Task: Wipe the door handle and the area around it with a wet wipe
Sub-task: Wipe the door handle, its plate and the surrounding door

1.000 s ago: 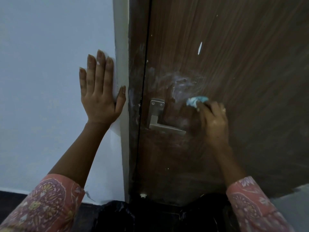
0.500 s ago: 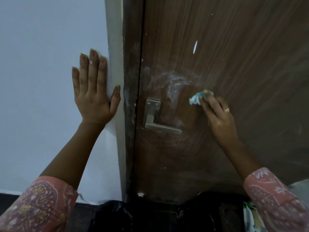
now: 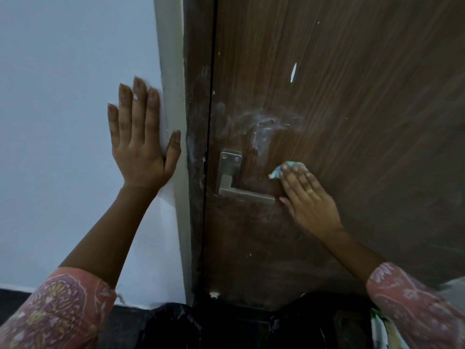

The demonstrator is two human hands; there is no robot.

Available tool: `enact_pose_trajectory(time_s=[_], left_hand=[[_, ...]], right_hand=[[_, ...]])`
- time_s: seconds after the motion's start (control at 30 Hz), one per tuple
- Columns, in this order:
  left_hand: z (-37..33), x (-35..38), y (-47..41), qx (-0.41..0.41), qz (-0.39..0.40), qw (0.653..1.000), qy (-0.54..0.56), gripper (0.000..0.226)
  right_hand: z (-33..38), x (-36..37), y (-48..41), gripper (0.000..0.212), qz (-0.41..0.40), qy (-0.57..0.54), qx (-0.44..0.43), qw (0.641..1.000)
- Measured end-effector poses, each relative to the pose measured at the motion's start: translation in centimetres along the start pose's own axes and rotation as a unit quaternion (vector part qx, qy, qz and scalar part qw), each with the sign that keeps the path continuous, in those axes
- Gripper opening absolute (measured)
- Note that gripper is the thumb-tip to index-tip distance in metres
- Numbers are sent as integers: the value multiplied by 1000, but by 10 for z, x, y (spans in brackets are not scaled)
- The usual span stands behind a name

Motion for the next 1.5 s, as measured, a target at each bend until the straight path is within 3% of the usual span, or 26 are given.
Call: enact_pose_trajectory(time_s=[0.07,0.2,0.27,0.37,0.47,0.6,0.73,0.9,0.97,1.1,1.3,1.4,1.5], left_hand=[[0,0,0,-6,-1,1000,7,61],[1,0,-1,-4,10,1000,2,67],[1,3,1,5,19,1000,-1,71],[1,5,1,13,24,1000,-2,72],[1,3,0,1,15,1000,1,67],[2,2,1,-4,8,1000,-4,63],[2,4,1,0,13,1000,-9,68],[1,7,3,19,23,999,-13,70],[1,7,2,20,22,999,-15,71],[1,6,2,16,22,1000,-15,71],[-1,8,1,19,31,999,-17,71],[-1,6,1,10,24,1000,-6,71],[0,4,1,1,16,1000,-5,69]], right_hand=[[27,7,-5,54,36,-24,-35,998],[88,38,27,51,166,-24,-189,968],[77,32,23,55,141,-22,-152,978],[38,1,-8,50,17,-60,-5,998],[56,-16,-33,64,-35,-79,1,996],[89,3,-16,60,6,-124,-42,991],[93,20,17,52,12,-14,-164,986],[80,8,-8,54,18,-106,-30,994],[96,9,-6,54,11,-152,-57,987],[129,40,28,93,82,-147,-191,967],[127,26,19,64,36,-103,-147,983],[158,23,3,71,79,-61,-207,973],[164,20,4,77,105,-117,-176,972]])
Point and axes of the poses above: each hand's wrist, its own y-axis away from the middle knuckle, its own x-axis out of the palm, z = x × y, the point moved 9 cm from there along -y, towards the middle knuckle, and after that the axes turned 10 degrees about y, right-handed, at the moved point
